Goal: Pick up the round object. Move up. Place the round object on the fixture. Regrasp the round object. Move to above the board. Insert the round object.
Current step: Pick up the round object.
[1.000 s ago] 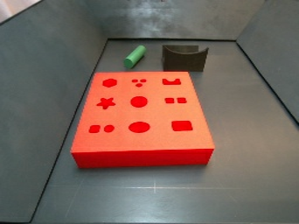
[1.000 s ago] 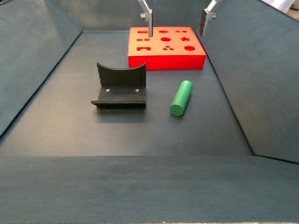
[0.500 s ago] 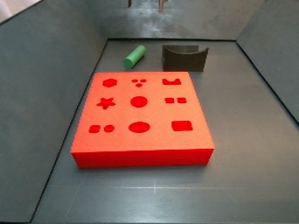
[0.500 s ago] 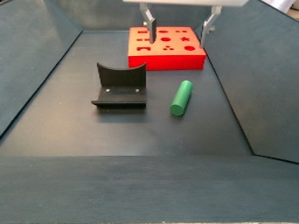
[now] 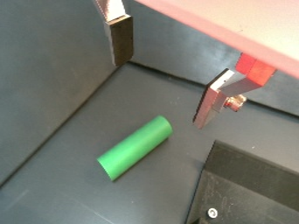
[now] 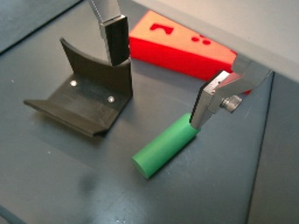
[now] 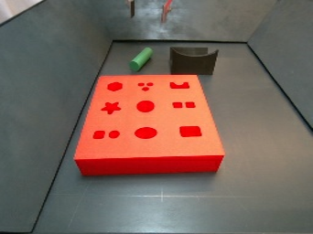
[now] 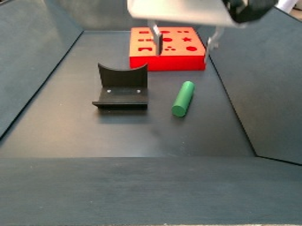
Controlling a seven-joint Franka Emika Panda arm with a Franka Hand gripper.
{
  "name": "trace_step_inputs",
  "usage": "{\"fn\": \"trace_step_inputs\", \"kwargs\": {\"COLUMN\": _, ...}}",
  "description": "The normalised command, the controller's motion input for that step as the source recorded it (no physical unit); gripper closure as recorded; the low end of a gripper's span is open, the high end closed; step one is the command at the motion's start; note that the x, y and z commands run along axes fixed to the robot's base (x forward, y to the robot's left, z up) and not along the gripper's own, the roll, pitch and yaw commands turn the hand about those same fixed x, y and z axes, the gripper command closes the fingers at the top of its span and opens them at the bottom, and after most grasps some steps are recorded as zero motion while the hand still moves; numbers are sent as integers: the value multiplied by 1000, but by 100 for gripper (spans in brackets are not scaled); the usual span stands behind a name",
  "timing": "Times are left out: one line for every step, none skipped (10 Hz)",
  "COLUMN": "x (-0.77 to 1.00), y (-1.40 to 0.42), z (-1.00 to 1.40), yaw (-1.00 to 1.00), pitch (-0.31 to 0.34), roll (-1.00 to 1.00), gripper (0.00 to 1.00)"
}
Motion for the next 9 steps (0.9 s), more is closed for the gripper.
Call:
{"fn": "trace_step_inputs", "kwargs": {"x": 0, "y": 0, "z": -686, "yaw": -106, "pitch": -183, "roll": 197, "gripper": 0}}
{"fn": "trace_step_inputs", "kwargs": {"x": 0, "y": 11, "z": -726, "yaw": -66, "pitch": -183, "roll": 154, "gripper": 0}}
{"fn": "trace_step_inputs", "kwargs": {"x": 74, "y": 89, "z": -651, "yaw": -23, "pitch": -124, "roll": 54, "gripper": 0}}
{"fn": "trace_step_inputs", "kwargs": {"x": 0, "y": 6, "z": -657, "yaw": 0, "pitch": -133, "roll": 104, "gripper": 0}}
{"fn": "trace_step_inputs", "kwargs": {"x": -23, "y": 0, "z": -666, "yaw": 0, "pitch": -170, "roll": 77, "gripper": 0}}
{"fn": "trace_step_inputs", "kwargs": {"x": -26, "y": 0, "z": -506, "yaw": 0, "pitch": -156, "roll": 0, "gripper": 0}}
{"fn": "trace_step_inputs", "kwargs": {"x": -114, "y": -51, "z": -509, "yaw": 0, "pitch": -177, "roll": 27, "gripper": 0}}
{"fn": "trace_step_inputs", "kwargs": {"x": -217, "y": -54, "z": -489, "yaw": 0, "pitch": -209, "roll": 57, "gripper": 0}}
{"fn": "trace_step_inputs", "kwargs": {"x": -249, "y": -34, "z": -400, "yaw": 0, "pitch": -210, "roll": 51, "gripper": 0}}
